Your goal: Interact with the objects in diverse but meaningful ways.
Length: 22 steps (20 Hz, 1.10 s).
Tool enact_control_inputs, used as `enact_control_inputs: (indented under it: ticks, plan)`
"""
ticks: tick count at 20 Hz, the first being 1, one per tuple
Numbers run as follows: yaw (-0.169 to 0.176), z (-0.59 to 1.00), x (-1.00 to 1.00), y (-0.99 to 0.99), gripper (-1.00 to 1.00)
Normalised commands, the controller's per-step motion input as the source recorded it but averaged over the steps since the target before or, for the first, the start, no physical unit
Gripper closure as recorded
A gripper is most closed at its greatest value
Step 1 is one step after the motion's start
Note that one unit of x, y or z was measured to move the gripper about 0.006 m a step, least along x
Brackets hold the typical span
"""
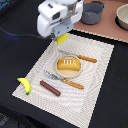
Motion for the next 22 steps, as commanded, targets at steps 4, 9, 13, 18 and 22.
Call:
enact_control_inputs:
  ticks: [4, 9, 13, 18, 22]
  plan:
    - [-0.024, -0.52, -0.72, -0.63, 1.00]
    - [-0.044, 0.02, -0.13, -0.30, 1.00]
    - [-0.007, 0.21, 0.03, -0.08, -1.00]
    - [0.005, 0.42, 0.04, 0.00, -1.00]
    - [0.022, 0.46, -0.03, -0.17, -1.00]
